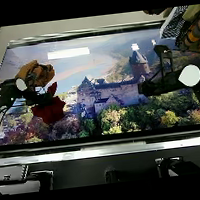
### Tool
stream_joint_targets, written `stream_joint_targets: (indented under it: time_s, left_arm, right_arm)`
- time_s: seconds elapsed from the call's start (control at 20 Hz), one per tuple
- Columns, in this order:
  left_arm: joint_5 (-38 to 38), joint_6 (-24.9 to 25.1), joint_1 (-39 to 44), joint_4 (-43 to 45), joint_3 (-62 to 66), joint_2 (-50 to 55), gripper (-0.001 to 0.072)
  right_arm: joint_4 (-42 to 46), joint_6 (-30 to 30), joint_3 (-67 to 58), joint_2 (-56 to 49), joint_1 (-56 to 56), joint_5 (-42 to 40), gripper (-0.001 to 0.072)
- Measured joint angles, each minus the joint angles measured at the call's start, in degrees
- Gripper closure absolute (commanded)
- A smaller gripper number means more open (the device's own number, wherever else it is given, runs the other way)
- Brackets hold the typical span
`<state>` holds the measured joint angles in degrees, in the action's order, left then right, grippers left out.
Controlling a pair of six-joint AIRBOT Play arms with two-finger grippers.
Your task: Fold the clothes and pants, and hang the long-sleeved shirts on hangers.
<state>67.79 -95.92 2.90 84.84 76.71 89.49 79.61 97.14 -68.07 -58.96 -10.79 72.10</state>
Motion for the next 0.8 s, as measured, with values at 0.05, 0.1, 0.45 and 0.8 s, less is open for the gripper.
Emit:
stream_joint_targets:
  time_s: [0.05, 0.1, 0.45, 0.8]
  left_arm:
    - [0.5, 1.0, 0.3, -1.5, 1.3, -0.5, 0.0693]
    - [1.1, 1.7, 0.9, -3.4, 3.0, -1.1, 0.0692]
    - [1.4, 4.0, 14.0, -21.4, 19.0, -4.0, 0.0692]
    - [-8.0, 1.6, 34.5, -26.1, 23.0, 3.7, 0.0692]
  right_arm:
    - [0.1, 0.4, 0.0, 0.0, 0.0, 0.3, 0.0453]
    - [0.5, 1.0, 0.0, 0.0, 0.0, 0.7, 0.0445]
    - [14.9, 8.4, 0.0, 1.5, 0.0, 13.3, 0.0292]
    - [35.3, 13.1, 0.0, 9.9, 0.0, 25.6, 0.0298]
